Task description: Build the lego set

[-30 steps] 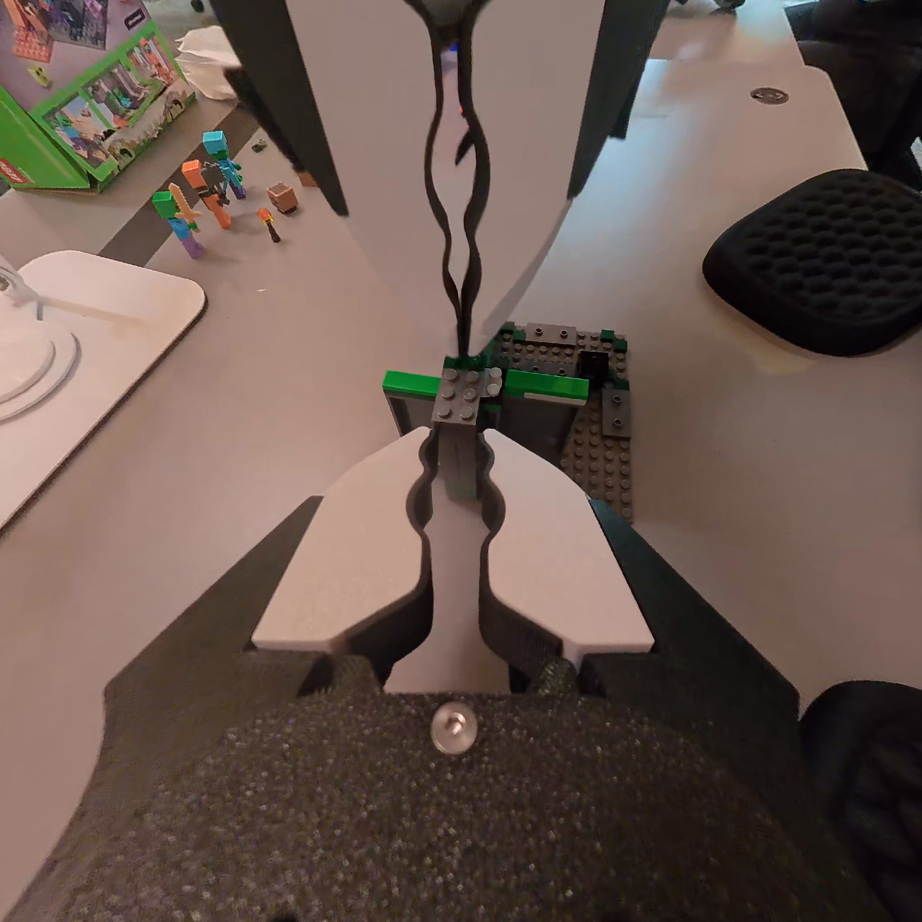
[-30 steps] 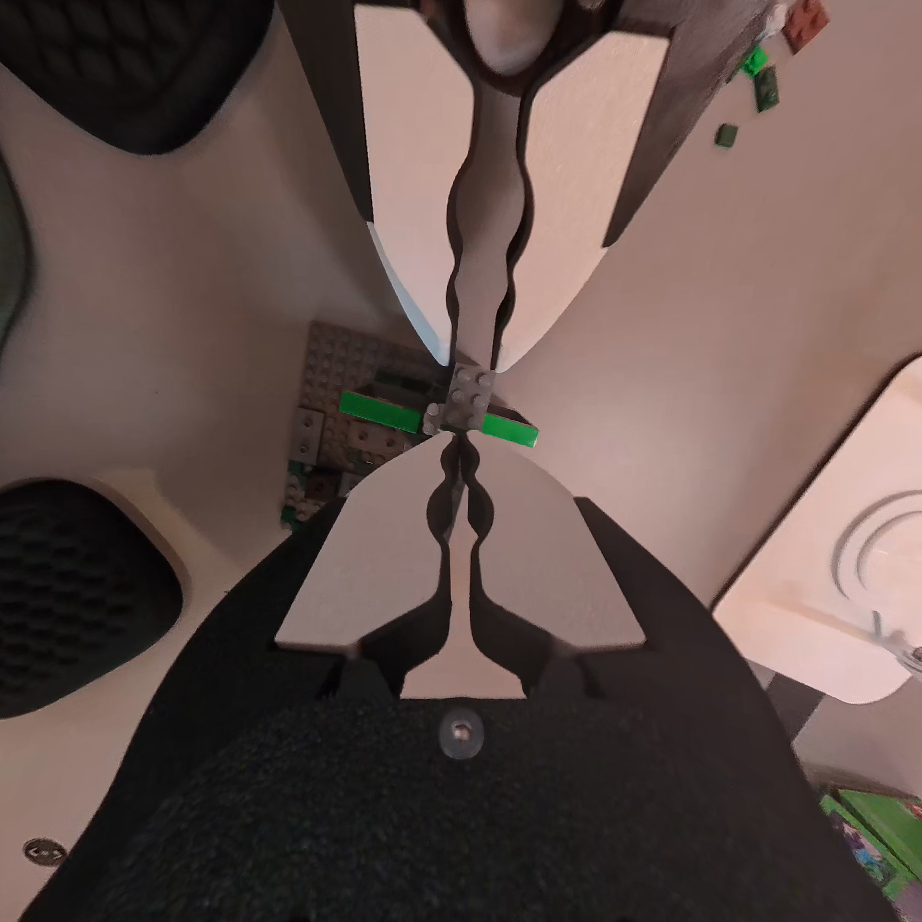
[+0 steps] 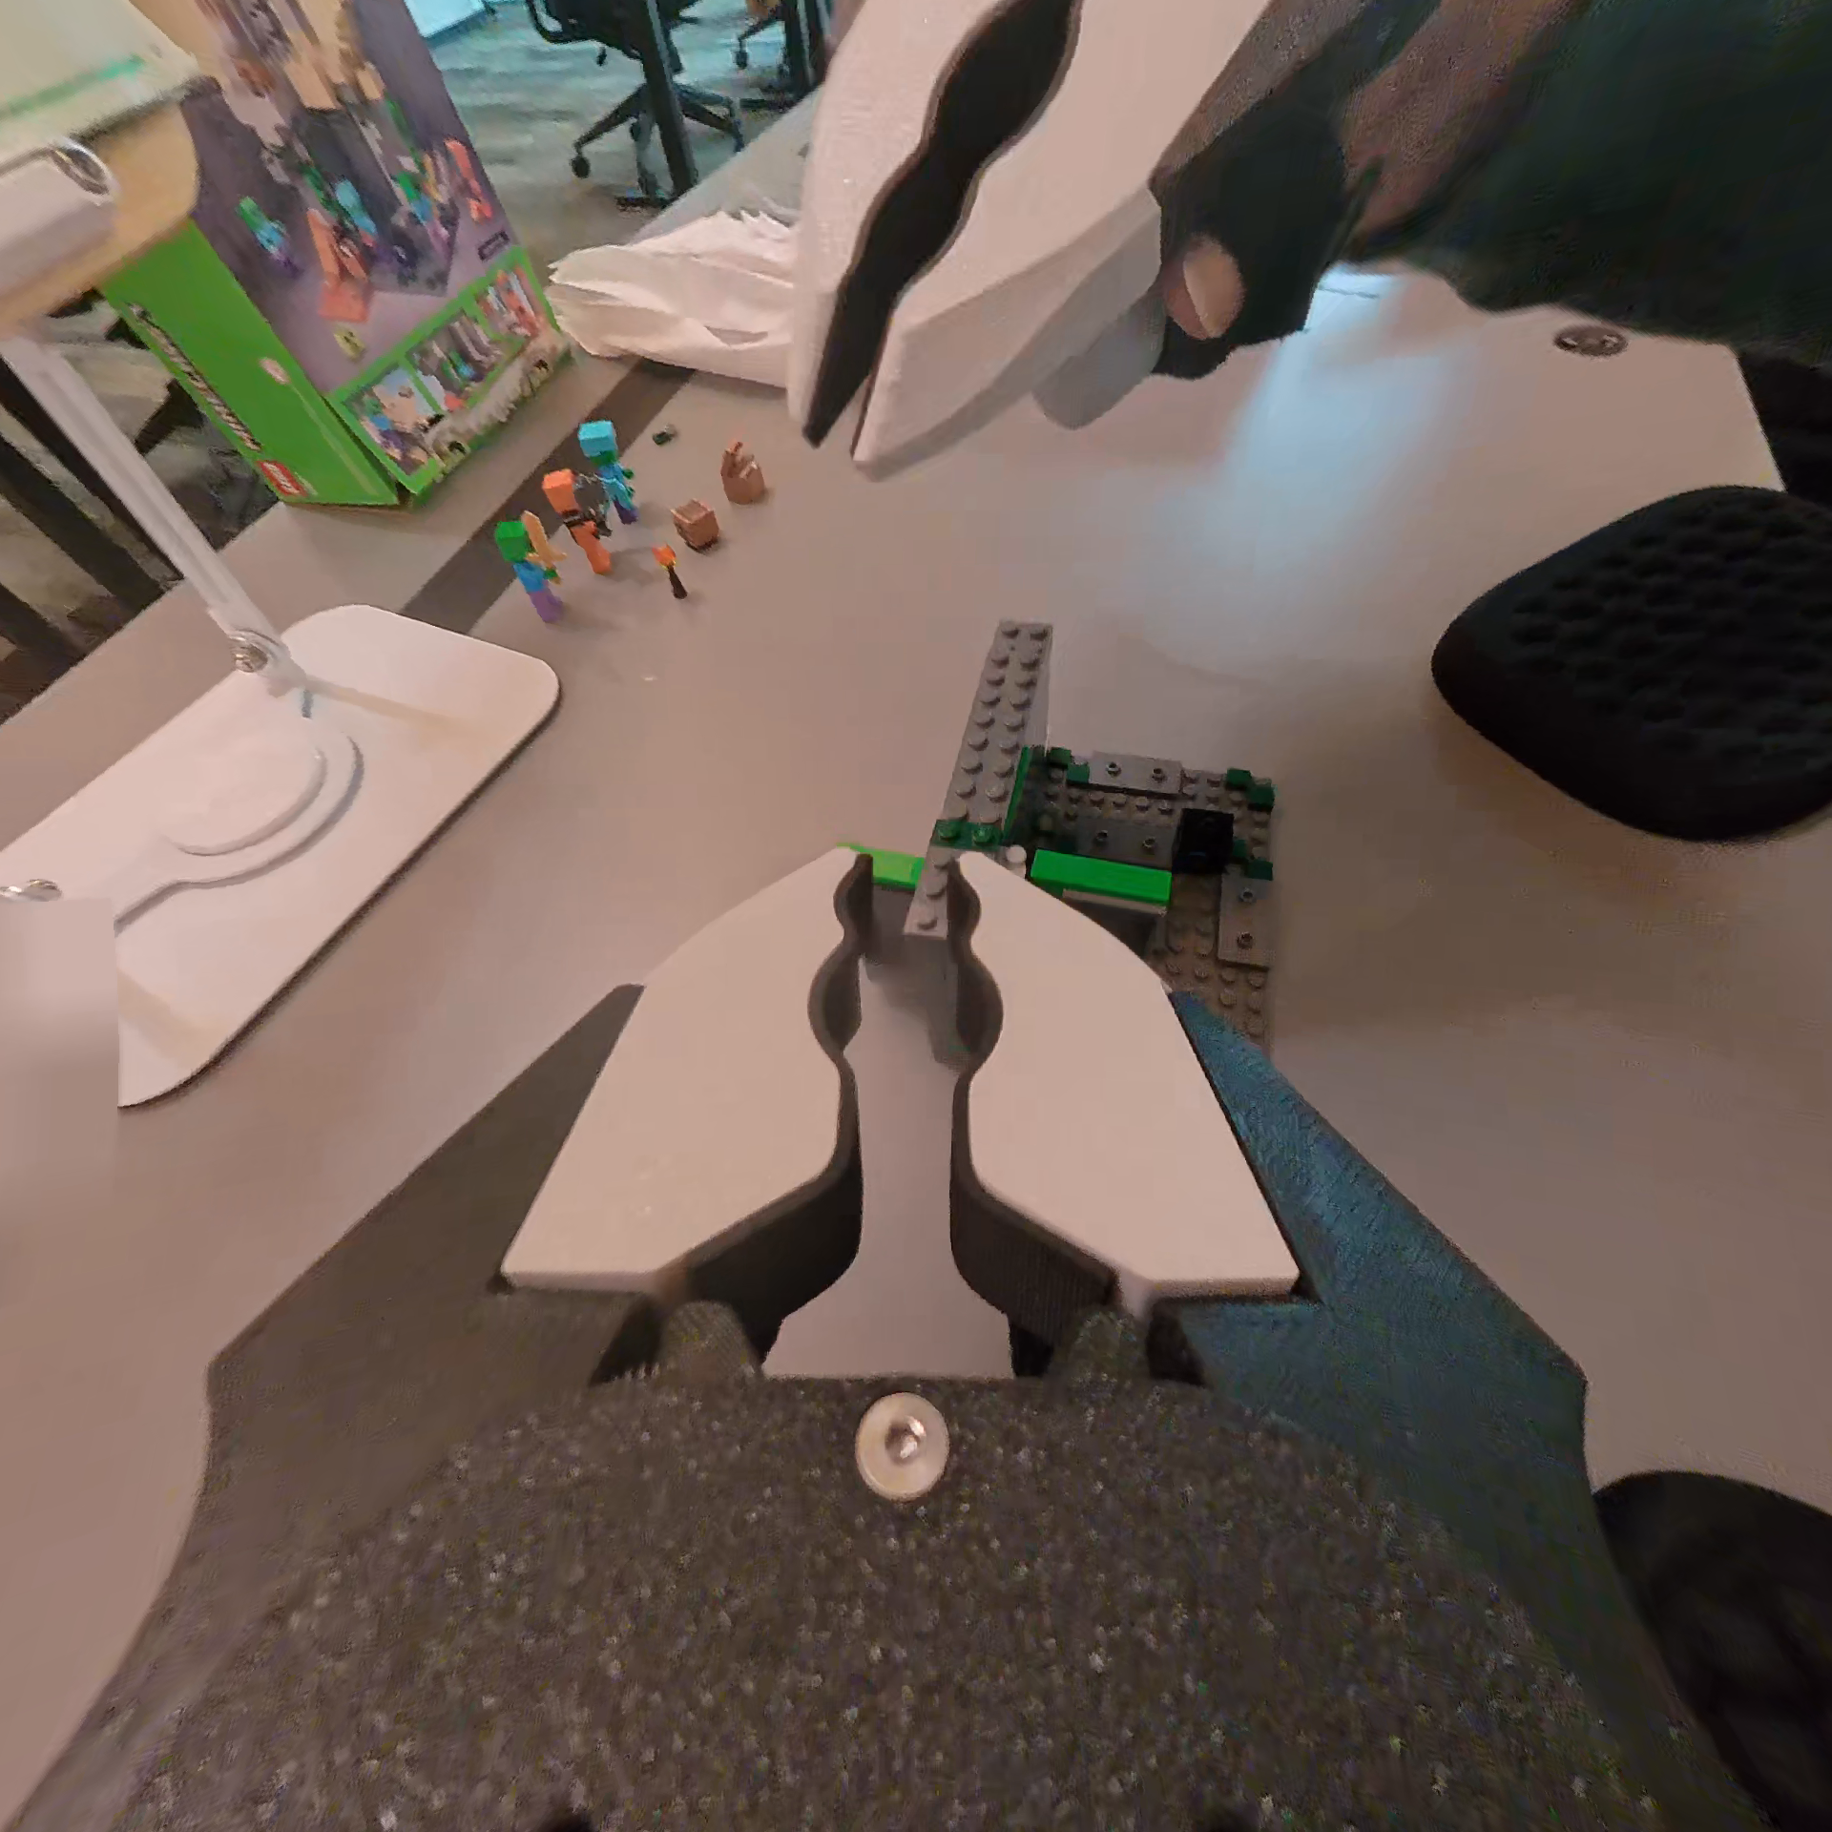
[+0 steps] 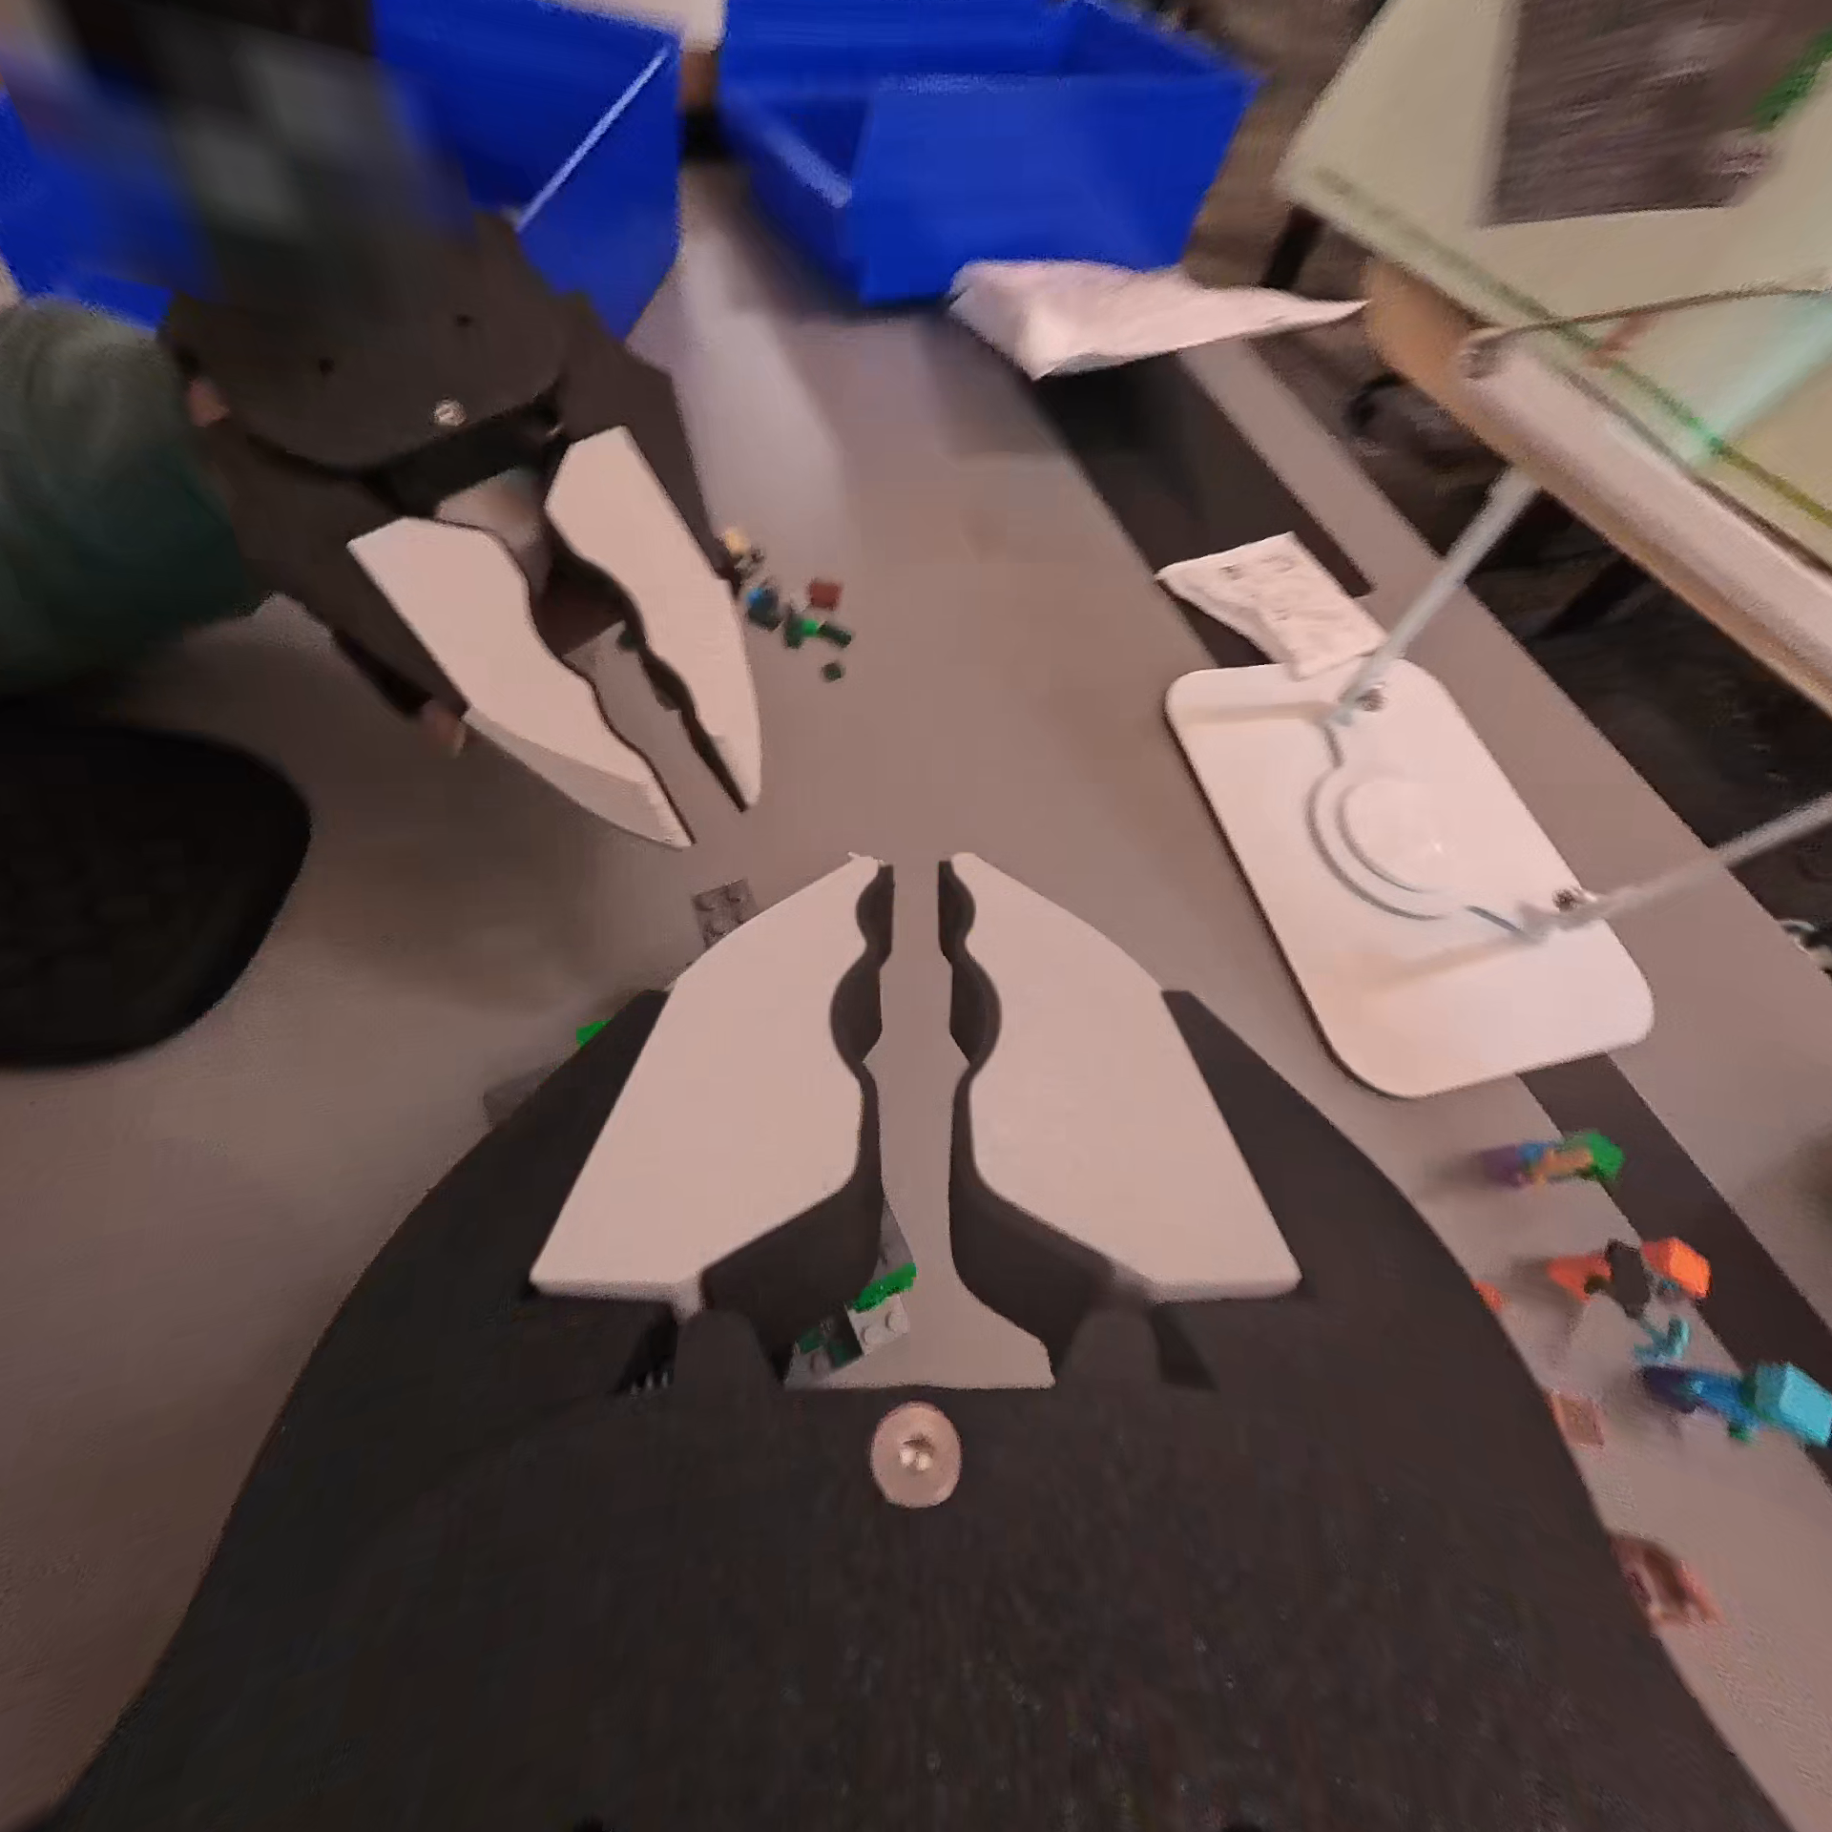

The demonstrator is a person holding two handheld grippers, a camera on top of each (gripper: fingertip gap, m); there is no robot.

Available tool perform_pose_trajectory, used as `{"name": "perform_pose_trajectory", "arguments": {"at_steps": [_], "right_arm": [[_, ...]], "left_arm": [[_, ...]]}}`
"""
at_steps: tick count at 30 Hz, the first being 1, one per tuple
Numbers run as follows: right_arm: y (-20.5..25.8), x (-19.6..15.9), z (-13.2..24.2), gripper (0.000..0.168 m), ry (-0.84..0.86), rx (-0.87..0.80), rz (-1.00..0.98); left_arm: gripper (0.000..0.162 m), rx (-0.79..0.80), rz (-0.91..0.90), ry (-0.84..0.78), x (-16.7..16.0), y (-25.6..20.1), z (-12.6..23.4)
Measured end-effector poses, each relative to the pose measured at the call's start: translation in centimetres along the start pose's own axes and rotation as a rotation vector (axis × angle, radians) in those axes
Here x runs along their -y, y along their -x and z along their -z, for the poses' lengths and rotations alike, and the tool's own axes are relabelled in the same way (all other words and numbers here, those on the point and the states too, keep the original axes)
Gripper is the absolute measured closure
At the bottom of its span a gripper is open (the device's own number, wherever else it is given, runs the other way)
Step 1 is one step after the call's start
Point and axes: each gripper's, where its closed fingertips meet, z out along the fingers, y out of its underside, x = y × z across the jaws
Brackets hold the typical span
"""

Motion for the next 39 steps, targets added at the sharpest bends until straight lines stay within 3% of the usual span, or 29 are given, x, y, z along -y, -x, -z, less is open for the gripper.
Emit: {"name": "perform_pose_trajectory", "arguments": {"at_steps": [1,5,11,20,24,30,39], "right_arm": [[-0.4,-0.2,0.5,0.157,-0.036,-0.034,-0.021],[-2.0,-1.6,2.2,0.14,-0.159,-0.133,-0.088],[-5.8,-5.4,4.4,0.135,-0.295,-0.365,-0.251],[-11.8,-9.3,9.9,0.142,-0.378,-0.832,-0.356],[-13.1,-10.4,11.9,0.15,-0.401,-0.928,-0.392],[-14.2,-11.5,13.3,0.168,-0.383,-0.998,-0.402],[-15.4,-13.2,13.5,0.168,-0.36,-1.031,-0.442]], "left_arm": [[0.148,0.016,-0.002,-0.004,0.2,0.0,0.1],[0.148,0.105,-0.009,-0.02,0.7,0.0,0.6],[0.151,0.385,0.133,-0.173,2.3,1.6,2.4],[0.162,0.762,0.269,-0.356,2.7,5.0,4.5],[0.162,0.879,0.25,-0.391,1.6,7.2,5.5],[0.162,0.865,0.254,-0.322,-1.5,7.7,5.7],[0.161,0.766,0.374,-0.374,-1.9,8.4,5.4]]}}
